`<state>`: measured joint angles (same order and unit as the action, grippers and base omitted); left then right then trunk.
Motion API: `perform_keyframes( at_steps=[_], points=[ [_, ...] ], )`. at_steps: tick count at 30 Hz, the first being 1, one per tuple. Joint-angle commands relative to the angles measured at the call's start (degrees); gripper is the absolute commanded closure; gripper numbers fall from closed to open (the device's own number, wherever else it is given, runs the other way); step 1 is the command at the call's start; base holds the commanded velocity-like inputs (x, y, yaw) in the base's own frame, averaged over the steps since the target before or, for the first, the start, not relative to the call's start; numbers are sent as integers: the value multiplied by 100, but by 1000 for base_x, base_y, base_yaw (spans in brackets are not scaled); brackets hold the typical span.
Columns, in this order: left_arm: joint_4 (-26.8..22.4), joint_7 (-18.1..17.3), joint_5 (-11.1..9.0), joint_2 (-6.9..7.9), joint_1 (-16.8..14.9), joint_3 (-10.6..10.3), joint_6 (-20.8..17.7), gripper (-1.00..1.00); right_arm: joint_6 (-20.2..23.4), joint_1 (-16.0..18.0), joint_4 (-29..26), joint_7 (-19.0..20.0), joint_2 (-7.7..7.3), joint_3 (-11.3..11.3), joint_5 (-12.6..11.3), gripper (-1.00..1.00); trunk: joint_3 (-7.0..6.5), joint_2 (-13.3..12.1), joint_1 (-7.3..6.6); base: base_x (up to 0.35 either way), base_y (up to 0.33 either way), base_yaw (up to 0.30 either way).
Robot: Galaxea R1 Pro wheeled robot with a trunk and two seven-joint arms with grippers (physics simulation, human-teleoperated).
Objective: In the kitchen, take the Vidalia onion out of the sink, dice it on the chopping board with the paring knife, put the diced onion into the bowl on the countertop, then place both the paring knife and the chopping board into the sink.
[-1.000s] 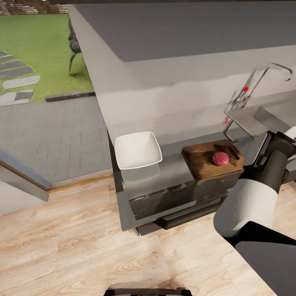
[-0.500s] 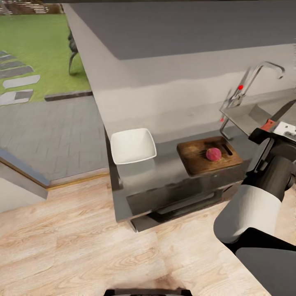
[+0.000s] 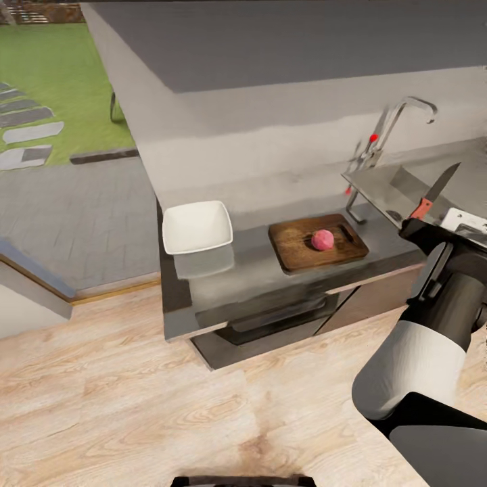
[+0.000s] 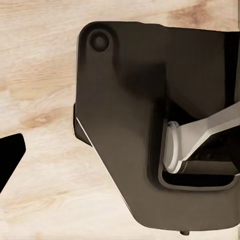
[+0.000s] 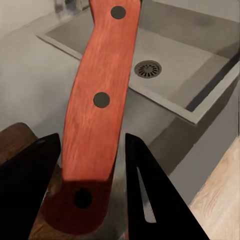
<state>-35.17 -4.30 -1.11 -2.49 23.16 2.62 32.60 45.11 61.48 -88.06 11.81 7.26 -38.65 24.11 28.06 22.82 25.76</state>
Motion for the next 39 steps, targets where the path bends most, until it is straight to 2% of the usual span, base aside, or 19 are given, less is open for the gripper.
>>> perform_keyframes(
  at_steps=[1,3,6,10,17,19,20,22,23,24,26,29,30,32,33,34,36,39],
  points=[
    [-13,-45,-12,-6,4,28,1,-100,16,-10,-23,153,4,-12,106,100,8,10,3,-42,-209,0],
    [-23,-45,-12,-6,4,28,1,-100,16,-30,-43,404,10,-11,345,100,8,10,3,-18,-206,0],
    [-38,-45,-12,-6,4,28,1,-100,9,-38,-52,1193,20,-11,777,100,8,10,3,-4,-177,0],
    [-44,-45,-12,-6,4,28,1,-100,7,-39,-53,1721,27,-11,1106,100,8,10,3,-1,-124,0],
    [-28,-45,-12,-6,4,28,1,-100,-2,-68,-54,1932,51,-1,1162,100,8,10,3,0,-72,0],
    [-25,-45,-12,-6,4,29,1,-100,-15,-159,-57,2104,47,55,1176,100,8,10,3,0,-25,0],
    [-22,-45,-12,-6,4,28,0,-100,-20,-193,-79,2176,33,194,1196,100,8,10,3,0,-12,0],
    [-18,-45,-12,-6,4,28,-3,-100,-25,-232,-211,2249,-16,725,1229,100,8,10,3,0,-7,0],
    [-18,-45,-12,-6,4,30,-2,-100,-24,-237,-236,2259,-30,880,1241,100,8,10,3,0,-4,0],
    [-14,-45,-12,-6,4,32,-4,-100,-22,-245,-271,2274,-51,1177,1285,100,8,10,3,0,-3,0],
    [-12,-45,-12,-6,4,32,-6,-100,-26,-253,-309,2289,-72,1698,1515,100,8,10,3,0,-1,0],
    [-17,-45,-16,-6,4,32,-7,-100,-33,-258,-334,2289,-71,2573,2074,100,8,10,3,0,-2,0],
    [-17,-45,-17,-6,4,33,-8,-100,-33,-258,-336,2286,-71,2748,2151,100,8,10,3,0,-16,0],
    [-19,-45,-16,-6,4,34,-8,-100,-32,-259,-340,2271,-73,3446,2346,100,8,10,3,0,-60,0],
    [-26,-45,-18,-6,4,35,-8,-100,-29,-259,-346,2259,-74,3908,2420,100,8,10,3,0,-104,0],
    [-29,-45,-19,-6,4,34,-8,-100,-25,-259,-349,2245,-75,4151,2464,100,8,10,3,0,-117,0],
    [-32,-45,-20,-6,4,35,-8,-100,-19,-259,-348,2206,-75,4498,2627,100,8,10,3,30,-133,0],
    [-47,-45,-21,-6,4,36,-8,-100,-13,-259,-345,2181,-71,4598,2878,100,8,10,3,89,-148,3]
  ],
)
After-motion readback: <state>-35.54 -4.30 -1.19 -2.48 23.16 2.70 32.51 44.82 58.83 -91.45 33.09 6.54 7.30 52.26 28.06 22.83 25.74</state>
